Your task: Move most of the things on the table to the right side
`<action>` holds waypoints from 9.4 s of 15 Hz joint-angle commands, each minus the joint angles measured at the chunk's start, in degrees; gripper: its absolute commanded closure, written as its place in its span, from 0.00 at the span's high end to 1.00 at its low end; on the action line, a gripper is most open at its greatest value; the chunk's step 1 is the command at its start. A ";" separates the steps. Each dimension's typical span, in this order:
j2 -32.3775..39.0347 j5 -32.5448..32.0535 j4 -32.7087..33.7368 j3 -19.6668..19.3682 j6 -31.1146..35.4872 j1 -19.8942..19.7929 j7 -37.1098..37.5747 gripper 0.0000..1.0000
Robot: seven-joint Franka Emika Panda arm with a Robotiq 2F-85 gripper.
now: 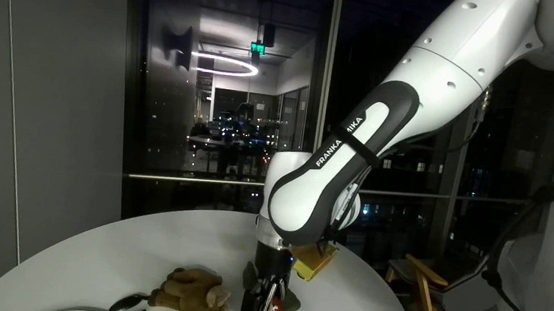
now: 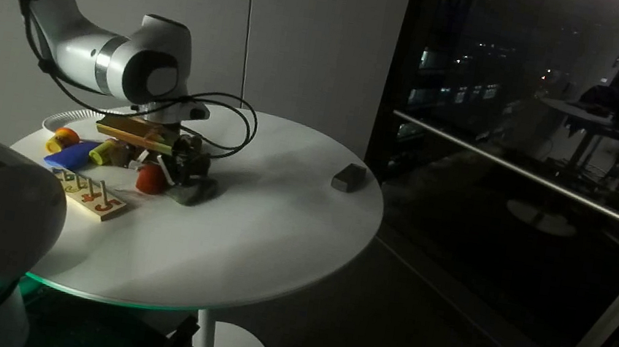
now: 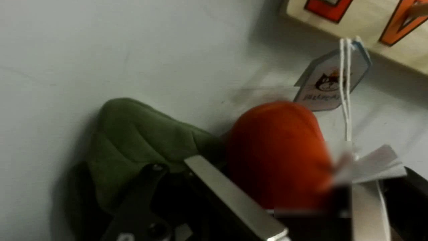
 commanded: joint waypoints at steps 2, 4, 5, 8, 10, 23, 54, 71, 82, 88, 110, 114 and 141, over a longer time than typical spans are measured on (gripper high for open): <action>-2.40 -15.78 -0.01 0.16 3.67 -7.54 16.00 0.04; -1.61 -21.16 1.10 -0.98 3.44 -11.56 21.32 0.07; -1.42 -23.34 1.59 -1.48 3.48 -13.39 23.84 0.05; -0.64 -32.08 4.15 -2.68 5.22 -18.71 31.46 0.06; -0.54 -39.34 6.13 -2.78 5.34 -21.71 38.61 0.07; 5.31 -57.13 10.85 -2.50 4.14 -25.19 59.33 0.81; -3.83 -17.98 5.93 -0.60 14.24 12.81 16.92 1.00; 9.09 -5.74 16.63 3.85 -6.24 1.09 2.09 0.75; 6.38 1.54 14.48 3.59 -4.10 -1.73 -1.36 0.09; -5.81 4.41 5.78 2.02 4.22 -3.51 3.07 0.10; -17.94 -25.09 -3.36 19.59 17.73 -48.60 45.78 0.59; -19.68 -25.16 -3.24 22.61 17.61 -48.13 46.97 0.91; -7.88 18.11 0.35 -1.09 5.85 14.12 -3.89 1.00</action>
